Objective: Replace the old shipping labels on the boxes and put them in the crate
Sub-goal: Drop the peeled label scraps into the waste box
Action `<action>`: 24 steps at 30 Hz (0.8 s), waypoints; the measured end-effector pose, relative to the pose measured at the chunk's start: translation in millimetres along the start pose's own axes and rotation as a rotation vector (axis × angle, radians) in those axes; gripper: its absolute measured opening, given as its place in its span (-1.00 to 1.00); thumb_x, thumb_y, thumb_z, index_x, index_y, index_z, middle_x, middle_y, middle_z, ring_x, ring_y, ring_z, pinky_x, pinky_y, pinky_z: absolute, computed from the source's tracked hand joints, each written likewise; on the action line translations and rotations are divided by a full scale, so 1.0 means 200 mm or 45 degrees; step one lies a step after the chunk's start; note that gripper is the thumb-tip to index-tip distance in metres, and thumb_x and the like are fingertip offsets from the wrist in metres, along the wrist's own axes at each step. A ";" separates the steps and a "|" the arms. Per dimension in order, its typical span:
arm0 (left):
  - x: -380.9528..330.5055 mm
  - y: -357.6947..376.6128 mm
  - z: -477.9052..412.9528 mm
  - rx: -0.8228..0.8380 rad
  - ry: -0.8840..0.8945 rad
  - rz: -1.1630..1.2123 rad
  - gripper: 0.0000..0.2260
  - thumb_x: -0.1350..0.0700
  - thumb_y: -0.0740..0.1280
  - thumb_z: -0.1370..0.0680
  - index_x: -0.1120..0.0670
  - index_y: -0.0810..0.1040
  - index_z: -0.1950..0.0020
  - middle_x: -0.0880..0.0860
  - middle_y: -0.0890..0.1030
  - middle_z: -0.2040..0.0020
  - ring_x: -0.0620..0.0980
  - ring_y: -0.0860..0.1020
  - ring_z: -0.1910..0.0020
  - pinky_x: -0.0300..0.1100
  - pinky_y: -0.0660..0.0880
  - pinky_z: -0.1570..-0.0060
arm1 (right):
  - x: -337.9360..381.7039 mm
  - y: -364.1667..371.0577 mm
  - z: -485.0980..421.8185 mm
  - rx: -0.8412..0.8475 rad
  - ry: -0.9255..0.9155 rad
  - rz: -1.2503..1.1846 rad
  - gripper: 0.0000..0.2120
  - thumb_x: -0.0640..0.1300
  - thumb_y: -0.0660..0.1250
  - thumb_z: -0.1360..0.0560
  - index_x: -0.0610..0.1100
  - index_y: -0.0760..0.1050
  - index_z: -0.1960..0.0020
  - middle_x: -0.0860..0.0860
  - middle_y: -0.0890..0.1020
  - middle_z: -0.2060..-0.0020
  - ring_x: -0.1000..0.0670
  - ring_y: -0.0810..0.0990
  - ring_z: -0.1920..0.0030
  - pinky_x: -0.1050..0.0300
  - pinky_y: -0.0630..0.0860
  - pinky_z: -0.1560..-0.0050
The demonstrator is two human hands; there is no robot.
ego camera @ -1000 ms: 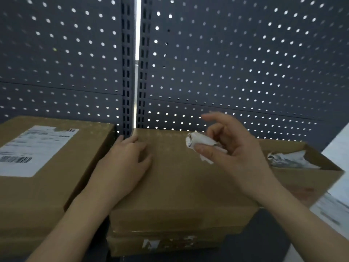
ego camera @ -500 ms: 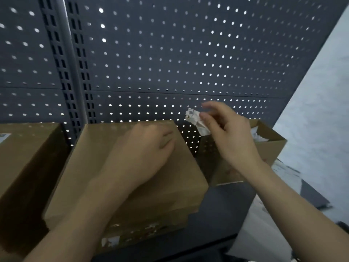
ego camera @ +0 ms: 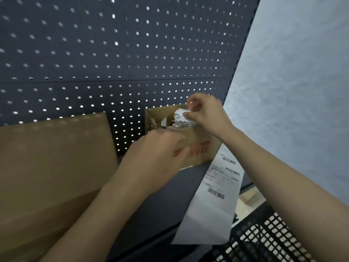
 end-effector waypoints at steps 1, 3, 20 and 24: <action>-0.03 0.05 -0.01 0.012 0.006 0.015 -0.81 -0.08 0.21 -0.57 -0.04 0.57 0.03 -0.10 0.57 0.07 -0.04 0.56 0.10 -0.02 0.55 0.14 | -0.03 0.02 -0.01 0.035 -0.004 0.037 -0.86 -0.16 0.51 -0.40 -0.12 0.62 0.06 0.05 0.67 0.22 0.11 0.61 0.18 0.25 0.52 0.12; -0.07 0.16 -0.02 0.069 -0.009 0.033 -0.82 -0.08 0.22 -0.57 -0.04 0.56 0.05 -0.09 0.58 0.09 -0.04 0.56 0.11 -0.06 0.54 0.15 | -0.08 0.07 -0.04 0.122 -0.024 0.143 -0.92 -0.12 0.51 -0.41 -0.12 0.68 0.15 0.03 0.70 0.21 0.09 0.63 0.17 0.16 0.56 0.08; 0.02 0.82 0.08 0.501 -0.365 0.091 -0.63 -0.18 0.47 -0.36 0.05 0.40 0.20 -0.01 0.43 0.03 0.04 0.42 -0.03 -0.03 0.47 0.02 | -0.11 0.13 -0.09 0.100 -0.036 0.110 -0.92 -0.11 0.47 -0.45 -0.08 0.64 0.22 0.09 0.63 0.22 0.06 0.58 0.11 -0.05 0.56 -0.08; 0.03 0.84 0.09 0.460 -0.366 0.149 -0.69 -0.13 0.49 -0.36 0.04 0.45 0.27 -0.03 0.41 0.07 0.04 0.42 -0.01 -0.09 0.44 0.05 | -0.10 0.08 -0.05 0.045 -0.089 0.213 -0.77 -0.18 0.20 -0.56 -0.06 0.62 0.13 0.14 0.60 0.22 0.02 0.58 0.07 -0.14 0.44 -0.19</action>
Point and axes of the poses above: each hand's wrist, its own z-axis away from the middle knuckle, its own y-axis out of the palm, x = y × z, the point moved 5 cm from there along -z, towards the middle knuckle
